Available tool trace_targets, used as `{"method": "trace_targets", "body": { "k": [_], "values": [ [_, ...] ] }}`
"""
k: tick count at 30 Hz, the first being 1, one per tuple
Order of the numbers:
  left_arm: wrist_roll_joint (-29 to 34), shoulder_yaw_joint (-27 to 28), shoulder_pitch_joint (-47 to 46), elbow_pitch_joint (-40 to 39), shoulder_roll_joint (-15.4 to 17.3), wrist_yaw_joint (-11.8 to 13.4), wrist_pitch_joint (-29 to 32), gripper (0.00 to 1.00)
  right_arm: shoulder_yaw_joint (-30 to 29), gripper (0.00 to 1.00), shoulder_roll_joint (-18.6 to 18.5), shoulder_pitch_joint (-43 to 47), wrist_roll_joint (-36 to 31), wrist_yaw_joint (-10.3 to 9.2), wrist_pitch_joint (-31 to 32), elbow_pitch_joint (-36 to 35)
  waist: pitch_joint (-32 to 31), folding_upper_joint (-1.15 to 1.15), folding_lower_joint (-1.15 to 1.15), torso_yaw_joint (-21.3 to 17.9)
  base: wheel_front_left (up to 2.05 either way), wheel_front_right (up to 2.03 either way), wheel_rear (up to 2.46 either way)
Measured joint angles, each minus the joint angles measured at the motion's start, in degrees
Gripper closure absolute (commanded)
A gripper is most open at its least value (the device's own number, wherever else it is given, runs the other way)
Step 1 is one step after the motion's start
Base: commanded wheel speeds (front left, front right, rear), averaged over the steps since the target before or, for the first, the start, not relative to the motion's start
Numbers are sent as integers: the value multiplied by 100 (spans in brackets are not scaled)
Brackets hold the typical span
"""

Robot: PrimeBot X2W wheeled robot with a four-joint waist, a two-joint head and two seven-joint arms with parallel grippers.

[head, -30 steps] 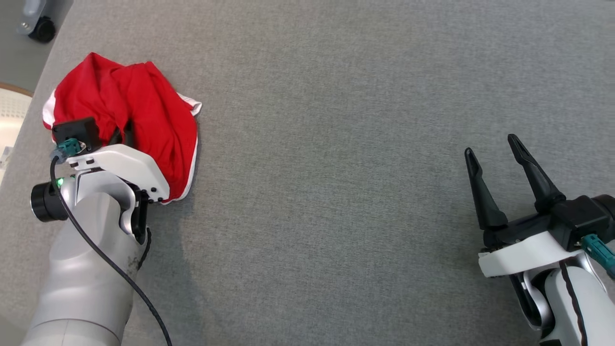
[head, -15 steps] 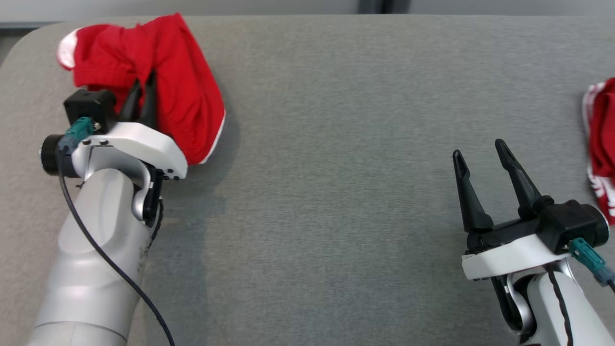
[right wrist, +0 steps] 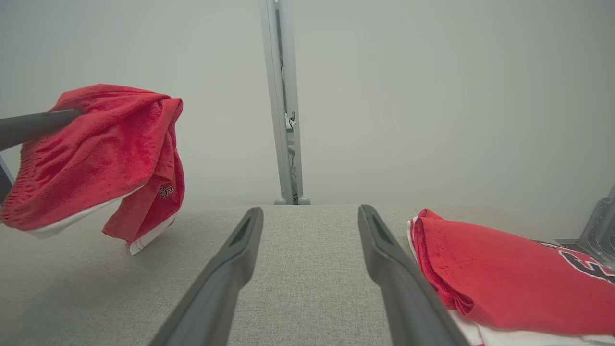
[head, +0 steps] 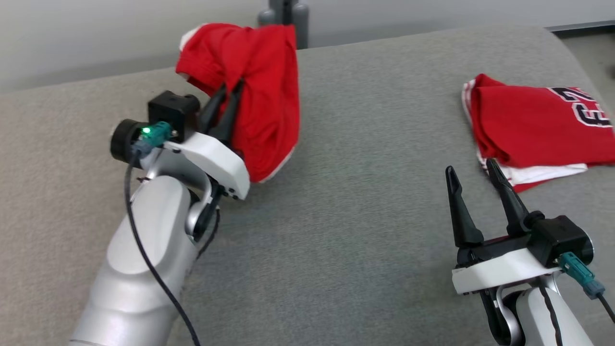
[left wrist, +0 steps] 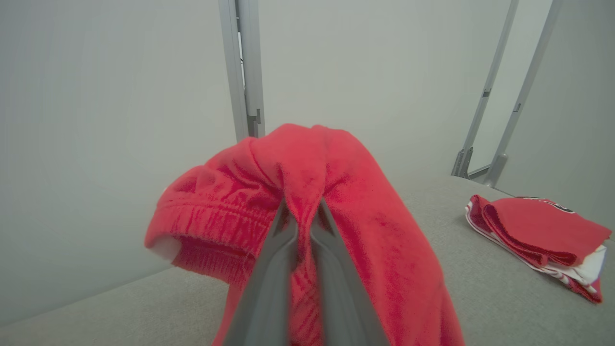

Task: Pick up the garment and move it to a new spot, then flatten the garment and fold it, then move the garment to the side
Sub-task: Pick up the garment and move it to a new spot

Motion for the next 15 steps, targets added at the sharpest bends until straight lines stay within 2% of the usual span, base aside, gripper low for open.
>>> {"method": "trace_targets", "body": {
  "k": [8,15],
  "values": [
    [331,-683,192,-1,-30,-33,208,100,-27,0,36,45,21,0,0,-13,-118,0,0,-453,0,0,0],
    [1139,-1444,200,979,179,-22,18,100,51,0,64,32,45,0,0,-18,-10,0,0,-642,0,0,0]
  ]
}}
